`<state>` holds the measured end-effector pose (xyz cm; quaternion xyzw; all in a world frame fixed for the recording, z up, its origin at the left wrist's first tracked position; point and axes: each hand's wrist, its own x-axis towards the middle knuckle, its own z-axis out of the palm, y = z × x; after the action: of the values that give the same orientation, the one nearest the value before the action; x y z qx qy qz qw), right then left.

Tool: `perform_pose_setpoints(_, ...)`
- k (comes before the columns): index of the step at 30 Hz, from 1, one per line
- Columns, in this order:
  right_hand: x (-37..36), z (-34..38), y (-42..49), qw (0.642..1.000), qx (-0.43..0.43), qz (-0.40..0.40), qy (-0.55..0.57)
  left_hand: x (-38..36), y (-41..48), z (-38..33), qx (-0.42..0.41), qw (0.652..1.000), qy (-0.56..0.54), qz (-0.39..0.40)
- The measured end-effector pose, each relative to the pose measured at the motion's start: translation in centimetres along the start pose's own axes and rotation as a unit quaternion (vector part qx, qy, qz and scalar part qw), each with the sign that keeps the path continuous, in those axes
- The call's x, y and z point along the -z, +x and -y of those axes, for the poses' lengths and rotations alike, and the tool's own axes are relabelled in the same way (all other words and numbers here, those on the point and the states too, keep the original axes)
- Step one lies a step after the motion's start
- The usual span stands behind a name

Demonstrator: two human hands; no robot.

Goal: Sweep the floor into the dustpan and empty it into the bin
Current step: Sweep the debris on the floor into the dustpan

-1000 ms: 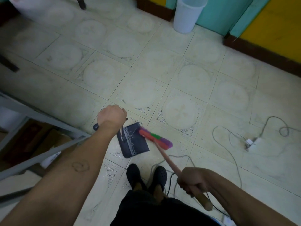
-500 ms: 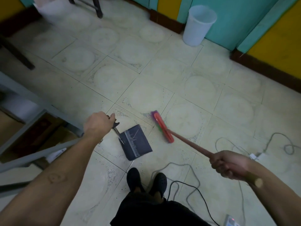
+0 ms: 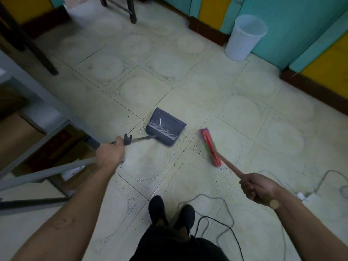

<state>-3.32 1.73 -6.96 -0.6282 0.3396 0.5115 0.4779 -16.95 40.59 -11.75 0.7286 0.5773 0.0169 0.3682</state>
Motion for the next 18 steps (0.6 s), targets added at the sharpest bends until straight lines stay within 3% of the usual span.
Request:
perform_pose_setpoints(5,-0.7,-0.7,0.6,0.999,-0.019,0.026,0.01,-4.2,-0.1,1.7,0.058,0.995,-0.008,0.075)
perform_pose_setpoints(8,-1.6,-0.9,0.6,0.999,-0.026,0.023,-0.01,-6.4,0.4,4.7,0.133,0.982,-0.006,0.132)
perform_pose_setpoints(10,-1.9,-1.1,0.6,0.999,-0.021,0.025,-0.03,-7.1,1.3,6.6,0.189,0.969,-0.051,0.148)
perform_pose_setpoints(12,-2.0,-1.3,0.7,0.998,-0.02,0.033,-0.05,-6.6,1.5,6.6,0.194,0.966,-0.071,0.156)
perform_pose_setpoints(18,-1.3,-0.4,-0.2,0.996,-0.01,0.089,0.029,-2.6,1.0,0.4,0.101,0.993,-0.055,0.038)
